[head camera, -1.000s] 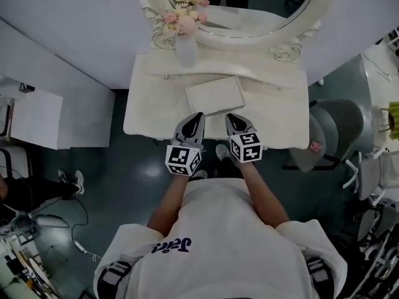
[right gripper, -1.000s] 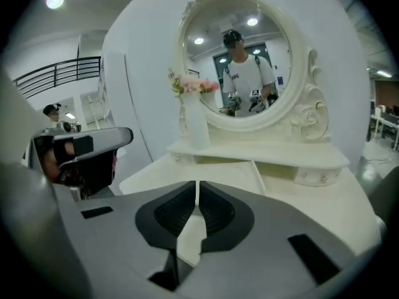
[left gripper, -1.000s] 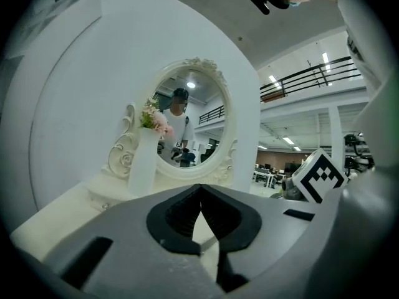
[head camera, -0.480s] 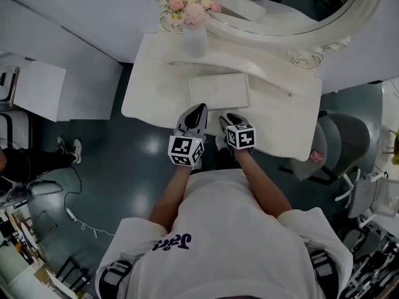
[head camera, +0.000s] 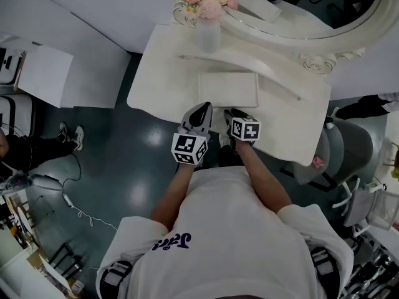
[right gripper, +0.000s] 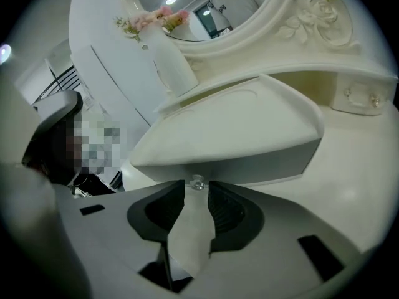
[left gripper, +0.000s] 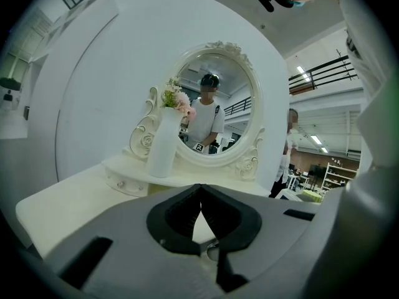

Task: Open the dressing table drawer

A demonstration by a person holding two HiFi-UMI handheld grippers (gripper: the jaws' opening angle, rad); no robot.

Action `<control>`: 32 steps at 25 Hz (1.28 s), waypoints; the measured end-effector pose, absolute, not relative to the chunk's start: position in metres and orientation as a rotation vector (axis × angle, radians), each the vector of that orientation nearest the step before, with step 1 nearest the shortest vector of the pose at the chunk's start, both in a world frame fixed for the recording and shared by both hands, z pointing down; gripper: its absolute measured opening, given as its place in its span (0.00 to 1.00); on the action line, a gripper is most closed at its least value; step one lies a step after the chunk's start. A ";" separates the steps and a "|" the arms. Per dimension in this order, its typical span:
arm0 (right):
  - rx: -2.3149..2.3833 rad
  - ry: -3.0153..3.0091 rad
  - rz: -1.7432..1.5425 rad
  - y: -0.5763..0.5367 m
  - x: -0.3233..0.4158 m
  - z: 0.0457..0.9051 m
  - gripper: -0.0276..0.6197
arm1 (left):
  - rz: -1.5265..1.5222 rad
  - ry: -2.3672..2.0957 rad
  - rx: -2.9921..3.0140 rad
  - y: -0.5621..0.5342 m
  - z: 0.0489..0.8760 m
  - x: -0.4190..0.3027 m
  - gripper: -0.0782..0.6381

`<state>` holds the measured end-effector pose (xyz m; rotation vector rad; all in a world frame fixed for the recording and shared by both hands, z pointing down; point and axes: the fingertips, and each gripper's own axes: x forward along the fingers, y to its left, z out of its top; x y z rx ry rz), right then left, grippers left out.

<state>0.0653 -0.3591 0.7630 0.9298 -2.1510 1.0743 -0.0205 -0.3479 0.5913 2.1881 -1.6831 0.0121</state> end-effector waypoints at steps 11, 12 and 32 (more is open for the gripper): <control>0.977 -2.128 1.059 -0.362 0.064 0.762 0.15 | 0.005 -1.693 2.180 -0.337 0.589 -0.035 0.13; 0.982 -2.127 1.055 -0.361 0.064 0.762 0.15 | 0.004 -1.690 2.183 -0.337 0.588 -0.035 0.13; 1.065 -2.106 1.060 -0.319 0.075 0.761 0.15 | 0.014 -1.533 2.295 -0.316 0.589 -0.019 0.13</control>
